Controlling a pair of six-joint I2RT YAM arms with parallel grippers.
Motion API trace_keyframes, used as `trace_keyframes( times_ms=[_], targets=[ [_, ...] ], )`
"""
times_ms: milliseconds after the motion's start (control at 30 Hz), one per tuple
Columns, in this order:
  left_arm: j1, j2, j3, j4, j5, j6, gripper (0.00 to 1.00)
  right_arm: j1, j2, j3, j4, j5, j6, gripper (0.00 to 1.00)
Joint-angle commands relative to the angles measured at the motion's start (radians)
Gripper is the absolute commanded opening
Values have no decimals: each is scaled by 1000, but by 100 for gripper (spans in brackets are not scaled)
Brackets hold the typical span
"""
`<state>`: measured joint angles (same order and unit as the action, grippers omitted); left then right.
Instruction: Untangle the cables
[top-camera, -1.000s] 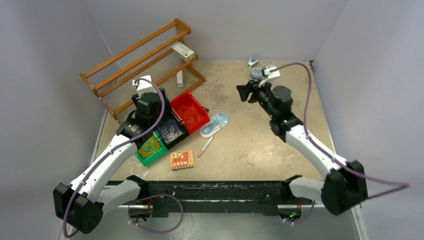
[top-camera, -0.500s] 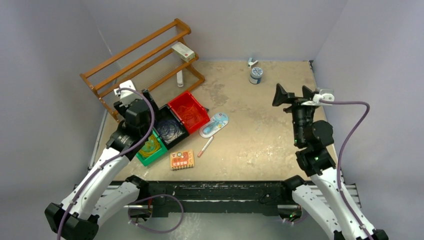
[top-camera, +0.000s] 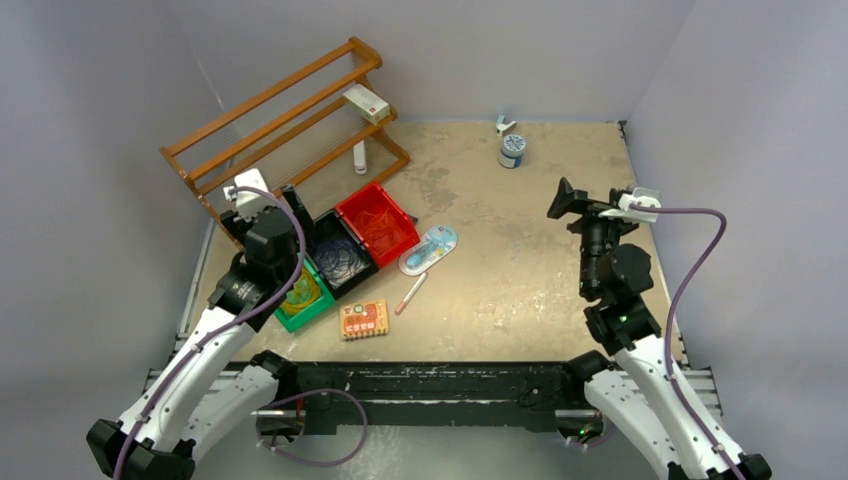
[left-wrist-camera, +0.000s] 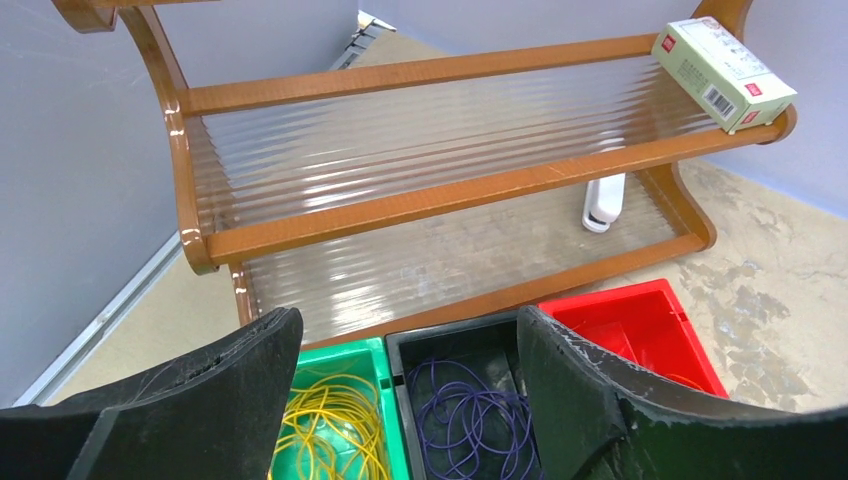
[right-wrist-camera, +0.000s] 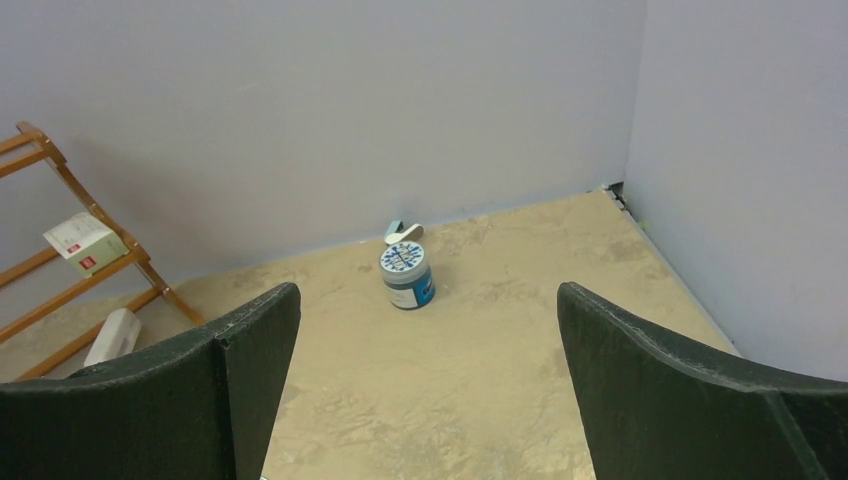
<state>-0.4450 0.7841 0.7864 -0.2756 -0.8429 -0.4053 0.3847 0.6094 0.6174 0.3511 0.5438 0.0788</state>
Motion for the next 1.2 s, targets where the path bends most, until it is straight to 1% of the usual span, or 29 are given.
trace_keyframes(
  times_ms=[0,167,333,567,667,800,900,1167],
  targets=[
    [5,-36,-11,81,23,36,79,-3,9,12,69,31,13,99],
    [6,-21,-2,54,12,37,80,-3,29,19,82,44,-4,99],
    [5,-28,-4,77,8,67,81,-4,38,32,79,40,-4,99],
    [6,-21,-7,69,-1,63,82,-4,38,21,106,55,-12,99],
    [6,-14,0,66,-39,69,83,-3,37,38,100,68,-16,100],
    [6,-23,8,42,-132,59,84,-3,10,63,103,145,-51,99],
    [6,-51,0,38,-133,53,84,-3,-16,46,141,159,-73,99],
    [5,-55,-16,60,-112,58,84,-4,11,50,89,124,5,99]
  ],
)
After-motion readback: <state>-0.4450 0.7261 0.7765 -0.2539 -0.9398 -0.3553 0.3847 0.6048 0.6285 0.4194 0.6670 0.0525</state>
